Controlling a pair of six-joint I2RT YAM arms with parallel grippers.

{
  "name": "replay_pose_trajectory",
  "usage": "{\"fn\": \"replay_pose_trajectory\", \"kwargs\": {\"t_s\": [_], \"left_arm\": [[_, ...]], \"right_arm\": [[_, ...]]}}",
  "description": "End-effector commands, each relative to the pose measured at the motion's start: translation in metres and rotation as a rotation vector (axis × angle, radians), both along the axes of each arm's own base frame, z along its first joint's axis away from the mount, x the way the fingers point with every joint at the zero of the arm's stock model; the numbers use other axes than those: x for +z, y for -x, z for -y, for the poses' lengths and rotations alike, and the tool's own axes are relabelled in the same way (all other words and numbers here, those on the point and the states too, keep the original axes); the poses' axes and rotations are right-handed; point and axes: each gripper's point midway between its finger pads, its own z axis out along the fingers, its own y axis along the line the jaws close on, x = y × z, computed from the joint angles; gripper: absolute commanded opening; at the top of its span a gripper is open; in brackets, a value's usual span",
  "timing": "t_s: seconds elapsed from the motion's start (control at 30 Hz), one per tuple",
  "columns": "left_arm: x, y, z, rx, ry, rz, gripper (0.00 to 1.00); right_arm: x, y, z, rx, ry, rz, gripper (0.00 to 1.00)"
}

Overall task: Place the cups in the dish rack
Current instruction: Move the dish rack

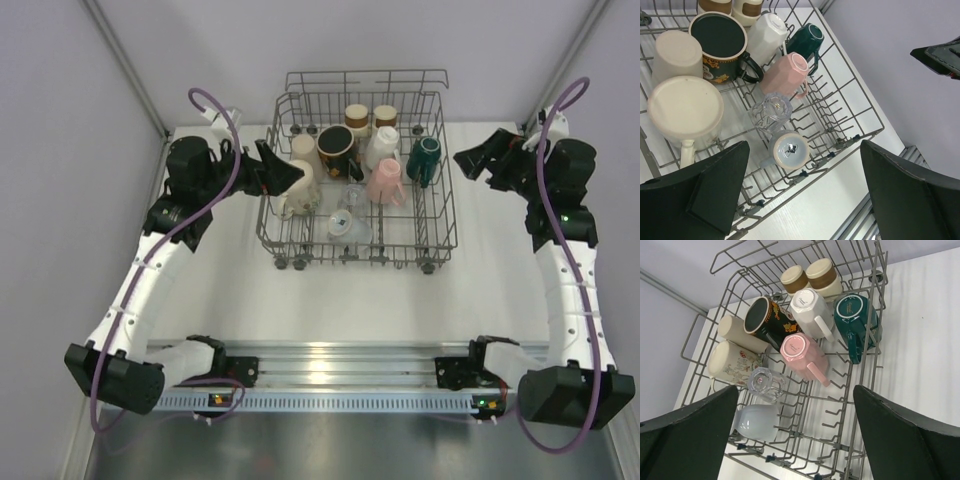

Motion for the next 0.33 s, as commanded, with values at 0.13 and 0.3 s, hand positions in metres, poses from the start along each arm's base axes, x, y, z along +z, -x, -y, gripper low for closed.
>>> {"fn": "replay_pose_trajectory", "kwargs": {"t_s": [0.13,0.3], "left_arm": [[0.0266,0.0074,-0.0012,-0.002,0.023,0.103,0.98],[0.0296,0.0093,-0.0026,0.001,0.025,0.113,0.98]], "right_arm": [[0.0311,0.0138,-0.0130,0.052,-0.016,0.125,0.99],[0.0306,0.0129,-0.0151,0.062,-0.030,0.121,0.99]]}}
